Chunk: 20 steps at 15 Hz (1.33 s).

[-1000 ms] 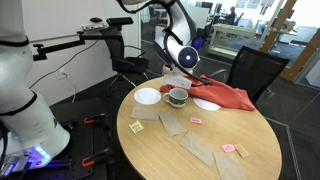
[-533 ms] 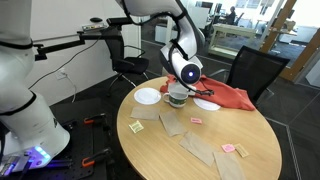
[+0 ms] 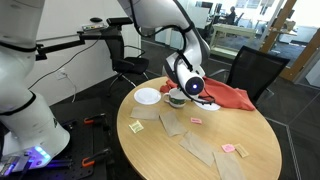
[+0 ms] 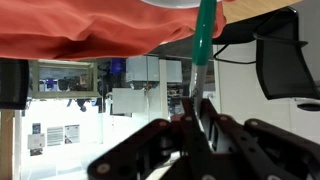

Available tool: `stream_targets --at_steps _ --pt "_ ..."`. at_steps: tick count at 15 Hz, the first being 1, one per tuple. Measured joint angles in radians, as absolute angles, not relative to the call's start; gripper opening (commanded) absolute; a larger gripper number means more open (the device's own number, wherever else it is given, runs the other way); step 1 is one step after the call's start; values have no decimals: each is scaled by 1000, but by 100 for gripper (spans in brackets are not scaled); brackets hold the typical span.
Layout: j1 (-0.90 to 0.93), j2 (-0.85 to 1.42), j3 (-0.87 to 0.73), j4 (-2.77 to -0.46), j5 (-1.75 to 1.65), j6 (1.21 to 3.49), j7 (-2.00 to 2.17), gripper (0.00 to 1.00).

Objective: Put the marker in the mug

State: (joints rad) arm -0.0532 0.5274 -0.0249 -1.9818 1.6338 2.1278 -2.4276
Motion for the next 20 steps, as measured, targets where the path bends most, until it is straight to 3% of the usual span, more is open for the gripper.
stream_targets --at_steps 10,11,13,20 --pt "-54 591 -36 -1948 1634 2128 -2428 3" --pt "-54 593 -40 -1948 1634 2128 -2428 38" --pt "-54 597 -47 -1948 1634 2128 -2428 46" --pt "-57 600 -52 -1948 1634 2128 -2428 98"
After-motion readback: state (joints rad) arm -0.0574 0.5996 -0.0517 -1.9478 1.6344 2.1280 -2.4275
